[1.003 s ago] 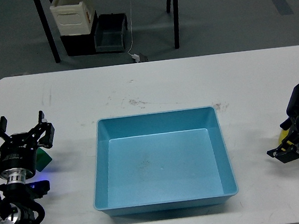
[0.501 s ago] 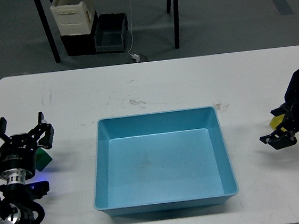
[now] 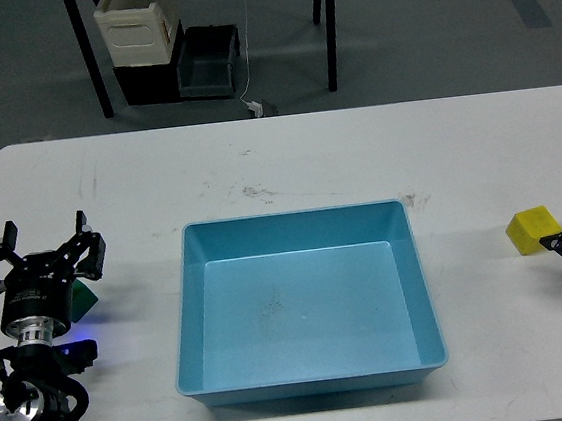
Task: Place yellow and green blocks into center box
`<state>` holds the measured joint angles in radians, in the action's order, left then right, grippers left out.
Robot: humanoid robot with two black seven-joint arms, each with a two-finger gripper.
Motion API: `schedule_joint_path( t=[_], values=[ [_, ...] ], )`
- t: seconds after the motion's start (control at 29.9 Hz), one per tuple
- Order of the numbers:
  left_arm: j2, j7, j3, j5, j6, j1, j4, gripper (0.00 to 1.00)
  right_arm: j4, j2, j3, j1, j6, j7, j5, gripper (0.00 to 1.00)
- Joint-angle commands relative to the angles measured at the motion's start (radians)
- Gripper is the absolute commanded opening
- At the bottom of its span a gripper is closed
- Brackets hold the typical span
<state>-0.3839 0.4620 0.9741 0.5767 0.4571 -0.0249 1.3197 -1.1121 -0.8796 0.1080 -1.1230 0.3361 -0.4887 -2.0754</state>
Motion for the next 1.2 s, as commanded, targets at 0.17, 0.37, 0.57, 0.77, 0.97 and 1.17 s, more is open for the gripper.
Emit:
schedule_joint_path(
  t=[0.17, 0.37, 0.57, 0.77, 0.97, 1.17],
  values=[
    [0.000, 0.000, 0.002, 0.000, 0.000, -0.003, -0.008, 1.00, 0.052, 0.021, 0.004, 0.040, 0.000, 0.000, 0.000, 0.98],
    [0.000, 0.001, 0.002, 0.000, 0.000, -0.003, -0.010, 1.00, 0.100, 0.091, 0.004, 0.043, 0.000, 0.000, 0.003, 0.98],
    [0.000, 0.001, 0.003, 0.002, 0.002, -0.003, -0.010, 1.00, 0.158, 0.169, 0.001, 0.043, 0.000, 0.000, 0.004, 0.98],
    [0.000, 0.001, 0.015, 0.000, 0.002, -0.003, -0.011, 1.00, 0.169, 0.205, 0.001, 0.045, 0.000, 0.000, 0.004, 0.98],
    [0.002, 0.003, 0.015, 0.002, 0.002, -0.001, -0.014, 1.00, 0.164, 0.206, 0.006, 0.052, 0.000, 0.000, 0.004, 0.97],
    [0.008, 0.003, 0.017, 0.002, 0.002, -0.001, -0.027, 1.00, 0.159, 0.203, 0.006, 0.052, -0.002, 0.000, 0.004, 0.96]
  ],
)
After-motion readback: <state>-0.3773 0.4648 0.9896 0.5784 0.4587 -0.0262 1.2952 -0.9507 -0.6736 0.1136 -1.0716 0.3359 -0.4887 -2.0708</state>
